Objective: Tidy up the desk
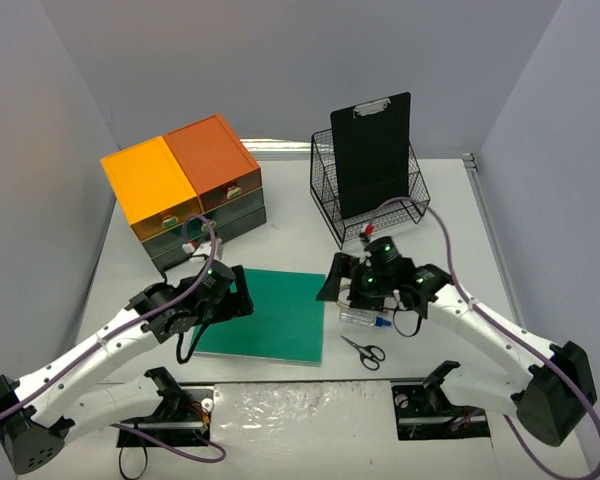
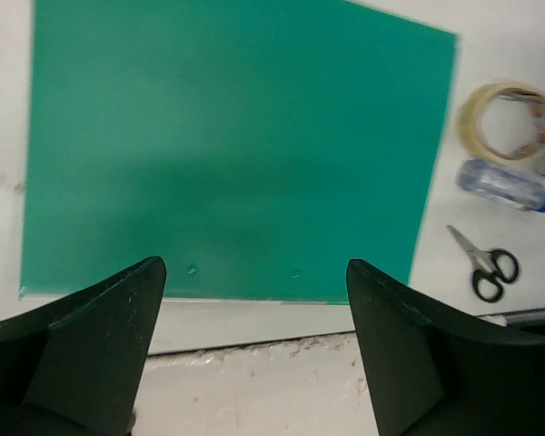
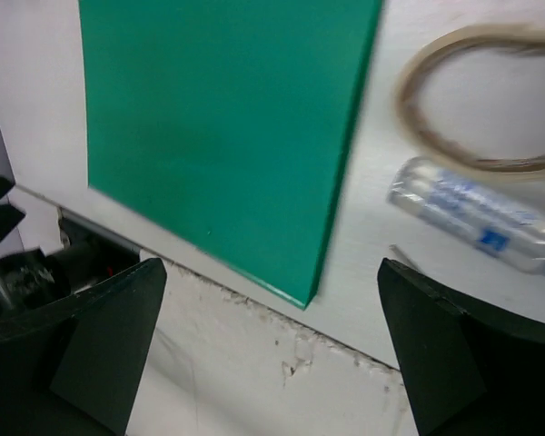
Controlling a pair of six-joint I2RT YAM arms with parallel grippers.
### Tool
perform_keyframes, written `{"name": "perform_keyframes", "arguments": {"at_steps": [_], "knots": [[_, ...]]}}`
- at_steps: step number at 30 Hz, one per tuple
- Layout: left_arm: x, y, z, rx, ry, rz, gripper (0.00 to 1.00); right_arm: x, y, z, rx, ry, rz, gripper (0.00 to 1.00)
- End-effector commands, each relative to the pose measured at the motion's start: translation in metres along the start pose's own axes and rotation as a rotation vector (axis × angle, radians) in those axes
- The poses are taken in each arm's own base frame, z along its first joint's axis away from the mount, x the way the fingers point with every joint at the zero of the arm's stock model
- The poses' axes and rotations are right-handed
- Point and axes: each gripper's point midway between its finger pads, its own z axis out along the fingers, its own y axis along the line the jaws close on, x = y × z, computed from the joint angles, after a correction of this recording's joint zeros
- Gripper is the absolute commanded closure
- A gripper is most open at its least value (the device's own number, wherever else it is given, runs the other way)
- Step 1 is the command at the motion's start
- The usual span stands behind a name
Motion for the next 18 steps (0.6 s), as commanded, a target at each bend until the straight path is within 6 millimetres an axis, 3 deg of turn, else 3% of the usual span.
{"name": "perform_keyframes", "arguments": {"at_steps": [1, 3, 6, 14, 18], "knots": [[0.008, 0.041, -0.005, -0.164, -0.029, -0.150, 0.22, 0.015, 0.037, 0.028, -0.110, -0.025, 0.051, 0.00], [0.012, 0.049, -0.006, -0.188, -0.031, -0.189, 0.22, 0.036, 0.039, 0.037, -0.129, -0.002, 0.050, 0.00], [0.023, 0.060, 0.000, -0.222, -0.012, -0.219, 0.22, 0.046, 0.032, 0.045, -0.112, 0.004, 0.082, 0.00], [0.039, 0.092, 0.010, -0.388, 0.016, -0.336, 0.21, 0.056, 0.017, 0.050, -0.071, 0.000, 0.127, 0.00], [0.036, 0.103, 0.017, -0.423, 0.027, -0.409, 0.21, 0.059, 0.010, 0.052, -0.048, -0.003, 0.139, 0.00]]}}
